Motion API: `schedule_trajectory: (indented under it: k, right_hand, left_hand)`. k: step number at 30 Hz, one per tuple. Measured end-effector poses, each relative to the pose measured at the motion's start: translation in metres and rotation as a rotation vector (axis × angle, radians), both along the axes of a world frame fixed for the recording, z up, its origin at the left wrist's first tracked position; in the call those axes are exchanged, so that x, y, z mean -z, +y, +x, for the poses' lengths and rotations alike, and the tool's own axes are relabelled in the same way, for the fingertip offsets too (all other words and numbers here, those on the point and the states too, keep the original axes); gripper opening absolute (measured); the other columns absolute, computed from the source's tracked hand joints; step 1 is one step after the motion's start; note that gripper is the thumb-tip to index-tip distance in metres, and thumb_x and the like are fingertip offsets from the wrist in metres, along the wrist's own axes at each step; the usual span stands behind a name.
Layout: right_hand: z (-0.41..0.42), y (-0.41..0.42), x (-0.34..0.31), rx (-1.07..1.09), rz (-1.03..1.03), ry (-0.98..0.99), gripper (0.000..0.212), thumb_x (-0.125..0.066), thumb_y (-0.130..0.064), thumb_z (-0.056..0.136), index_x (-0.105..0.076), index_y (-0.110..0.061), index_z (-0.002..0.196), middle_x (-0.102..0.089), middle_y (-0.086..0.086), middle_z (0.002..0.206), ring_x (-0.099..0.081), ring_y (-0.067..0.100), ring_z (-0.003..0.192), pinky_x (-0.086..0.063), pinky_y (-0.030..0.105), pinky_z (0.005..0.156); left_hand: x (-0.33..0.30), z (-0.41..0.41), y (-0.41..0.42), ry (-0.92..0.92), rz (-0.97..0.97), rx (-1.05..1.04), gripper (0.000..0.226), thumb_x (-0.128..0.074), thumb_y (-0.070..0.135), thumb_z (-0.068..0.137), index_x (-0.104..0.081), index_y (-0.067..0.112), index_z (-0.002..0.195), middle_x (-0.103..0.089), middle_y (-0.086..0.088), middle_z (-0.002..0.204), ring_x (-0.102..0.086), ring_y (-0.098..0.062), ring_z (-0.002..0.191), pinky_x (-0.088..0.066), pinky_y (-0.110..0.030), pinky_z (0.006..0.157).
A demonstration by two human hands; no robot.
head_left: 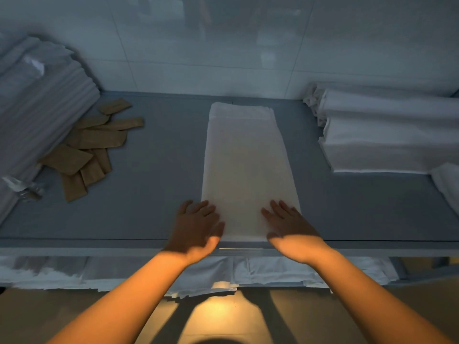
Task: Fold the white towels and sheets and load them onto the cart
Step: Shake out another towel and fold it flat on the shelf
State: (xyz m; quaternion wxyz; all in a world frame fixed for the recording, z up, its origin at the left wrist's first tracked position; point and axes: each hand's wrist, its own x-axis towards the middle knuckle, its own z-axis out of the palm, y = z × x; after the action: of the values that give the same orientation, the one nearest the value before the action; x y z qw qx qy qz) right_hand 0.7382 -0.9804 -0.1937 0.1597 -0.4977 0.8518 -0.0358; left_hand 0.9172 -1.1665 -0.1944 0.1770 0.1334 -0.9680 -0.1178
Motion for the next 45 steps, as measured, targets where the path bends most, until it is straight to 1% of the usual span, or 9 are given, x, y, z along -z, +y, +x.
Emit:
schedule_trajectory:
  k: [3, 5, 8, 18, 22, 28, 33, 36, 45]
  right_hand:
    - [0.010, -0.041, 0.001, 0.057, -0.209, 0.095, 0.053, -0.037, -0.023, 0.098, -0.028, -0.017, 0.149, -0.020, 0.006, 0.158, -0.015, 0.019, 0.146, -0.002, 0.032, 0.119]
    - [0.022, -0.064, 0.011, 0.038, -0.206, 0.137, 0.051, -0.031, -0.024, 0.101, -0.024, -0.017, 0.150, -0.017, 0.004, 0.159, -0.010, 0.018, 0.147, 0.000, 0.035, 0.118]
    - [0.031, -0.073, 0.030, 0.052, -0.171, 0.198, 0.051, -0.024, -0.032, 0.102, -0.020, -0.022, 0.151, -0.016, -0.002, 0.159, -0.006, 0.017, 0.148, 0.004, 0.041, 0.119]
    - [-0.001, -0.024, 0.028, 0.152, -0.080, 0.231, 0.056, -0.020, -0.043, 0.102, -0.001, -0.024, 0.152, 0.002, 0.000, 0.160, 0.005, 0.018, 0.148, 0.008, 0.038, 0.119]
    - [0.014, -0.001, 0.022, 0.094, -0.194, 0.175, 0.061, -0.039, -0.046, 0.098, -0.024, -0.017, 0.150, -0.012, 0.006, 0.158, -0.011, 0.029, 0.147, -0.005, 0.043, 0.119]
    - [0.027, 0.021, 0.028, 0.042, -0.037, 0.211, 0.089, -0.056, -0.058, 0.085, 0.000, -0.033, 0.149, 0.002, 0.005, 0.159, 0.005, 0.031, 0.147, 0.007, 0.040, 0.118]
    - [0.047, 0.033, 0.022, 0.094, -0.200, 0.292, 0.078, -0.085, -0.011, 0.063, -0.055, -0.024, 0.134, -0.056, 0.015, 0.134, -0.051, 0.038, 0.125, -0.042, 0.050, 0.103]
    - [0.059, 0.045, 0.018, 0.078, -0.312, 0.399, 0.078, -0.084, 0.008, 0.043, -0.070, -0.017, 0.116, -0.073, 0.012, 0.100, -0.068, 0.035, 0.099, -0.054, 0.047, 0.086]
    - [0.101, 0.087, -0.033, 0.190, -0.431, 0.291, 0.032, -0.070, 0.016, 0.054, -0.059, -0.010, 0.069, -0.051, -0.001, 0.059, -0.044, 0.021, 0.054, -0.047, 0.029, 0.066]
  left_hand:
    - [0.002, -0.037, -0.001, 0.005, 0.009, -0.048, 0.031, -0.046, 0.016, 0.086, -0.072, 0.004, 0.097, -0.069, -0.015, 0.108, -0.064, -0.031, 0.106, -0.040, -0.041, 0.100]
    - [0.016, -0.060, 0.002, -0.213, 0.000, -0.107, 0.046, -0.040, 0.015, 0.094, -0.047, 0.003, 0.138, -0.038, -0.017, 0.149, -0.032, -0.029, 0.141, -0.017, -0.041, 0.116]
    - [0.036, -0.065, 0.001, -0.286, -0.016, -0.177, 0.054, -0.024, 0.030, 0.101, -0.017, 0.014, 0.152, -0.011, -0.006, 0.160, -0.002, -0.022, 0.148, 0.006, -0.035, 0.117]
    - [0.029, -0.049, 0.001, -0.319, -0.059, -0.183, 0.056, -0.026, 0.040, 0.101, -0.021, 0.015, 0.152, -0.013, -0.010, 0.160, -0.004, -0.026, 0.148, 0.005, -0.044, 0.117]
    - [0.027, -0.025, 0.026, -0.192, -0.032, 0.004, 0.073, -0.040, 0.058, 0.087, -0.046, 0.010, 0.141, -0.036, -0.019, 0.149, -0.030, -0.039, 0.139, -0.023, -0.055, 0.113]
    - [0.037, -0.012, 0.031, -0.462, -0.126, -0.061, 0.095, -0.049, 0.060, 0.088, 0.022, 0.029, 0.145, 0.019, -0.007, 0.158, 0.016, -0.031, 0.145, 0.017, -0.040, 0.116]
    - [0.030, 0.005, 0.048, -0.408, -0.090, -0.061, 0.075, -0.044, 0.007, 0.095, 0.000, 0.029, 0.152, 0.007, -0.003, 0.158, 0.002, -0.030, 0.147, 0.004, -0.036, 0.119]
    - [0.016, 0.020, 0.063, -0.231, -0.114, -0.045, 0.088, -0.075, -0.016, 0.049, -0.060, 0.016, 0.130, -0.059, -0.020, 0.128, -0.055, -0.040, 0.119, -0.048, -0.048, 0.097]
    - [-0.027, 0.080, 0.079, -0.177, 0.125, -0.103, 0.031, -0.051, -0.002, 0.086, -0.066, 0.013, 0.109, -0.067, -0.006, 0.107, -0.058, -0.029, 0.100, -0.045, -0.039, 0.095]
